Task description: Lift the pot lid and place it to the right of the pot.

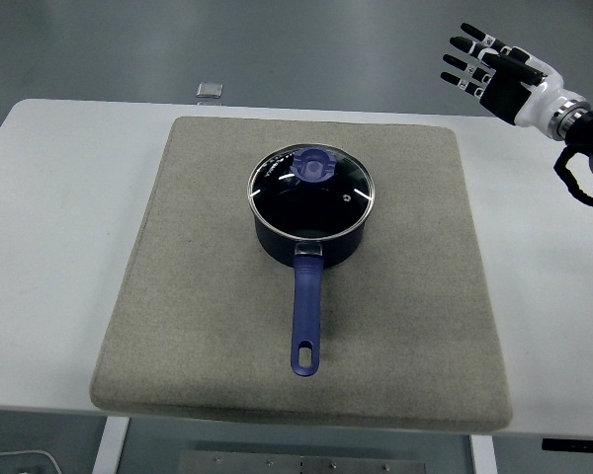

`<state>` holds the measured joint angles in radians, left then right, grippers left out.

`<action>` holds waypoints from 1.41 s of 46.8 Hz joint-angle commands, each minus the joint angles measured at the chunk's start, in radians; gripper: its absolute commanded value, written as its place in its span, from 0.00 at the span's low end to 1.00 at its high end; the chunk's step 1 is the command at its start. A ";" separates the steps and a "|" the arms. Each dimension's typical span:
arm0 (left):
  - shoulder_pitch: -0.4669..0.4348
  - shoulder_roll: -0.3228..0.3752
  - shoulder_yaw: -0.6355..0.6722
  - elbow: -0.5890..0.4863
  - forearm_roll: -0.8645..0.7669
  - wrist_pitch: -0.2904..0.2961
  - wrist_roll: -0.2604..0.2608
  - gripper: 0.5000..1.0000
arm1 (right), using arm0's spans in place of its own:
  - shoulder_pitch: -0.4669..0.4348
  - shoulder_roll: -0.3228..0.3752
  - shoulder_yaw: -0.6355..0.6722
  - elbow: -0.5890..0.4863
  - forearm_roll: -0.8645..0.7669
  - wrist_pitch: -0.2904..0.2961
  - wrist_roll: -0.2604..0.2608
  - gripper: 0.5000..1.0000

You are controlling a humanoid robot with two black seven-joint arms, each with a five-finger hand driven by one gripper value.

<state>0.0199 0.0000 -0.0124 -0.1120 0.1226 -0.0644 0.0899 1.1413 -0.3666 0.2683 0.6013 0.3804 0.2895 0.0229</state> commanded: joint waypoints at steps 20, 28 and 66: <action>0.000 0.000 0.000 0.011 0.000 0.003 -0.002 1.00 | 0.003 0.000 0.000 0.000 -0.002 -0.001 0.003 0.81; 0.000 0.000 -0.001 0.011 0.000 0.003 -0.002 1.00 | 0.002 0.000 0.000 0.000 -0.006 0.000 0.008 0.81; 0.000 0.000 0.000 0.011 0.000 0.003 -0.002 1.00 | 0.086 0.018 -0.020 0.043 -0.347 0.048 0.048 0.80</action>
<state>0.0201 0.0000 -0.0131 -0.1013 0.1226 -0.0612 0.0874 1.2074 -0.3523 0.2552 0.6240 0.0771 0.3379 0.0707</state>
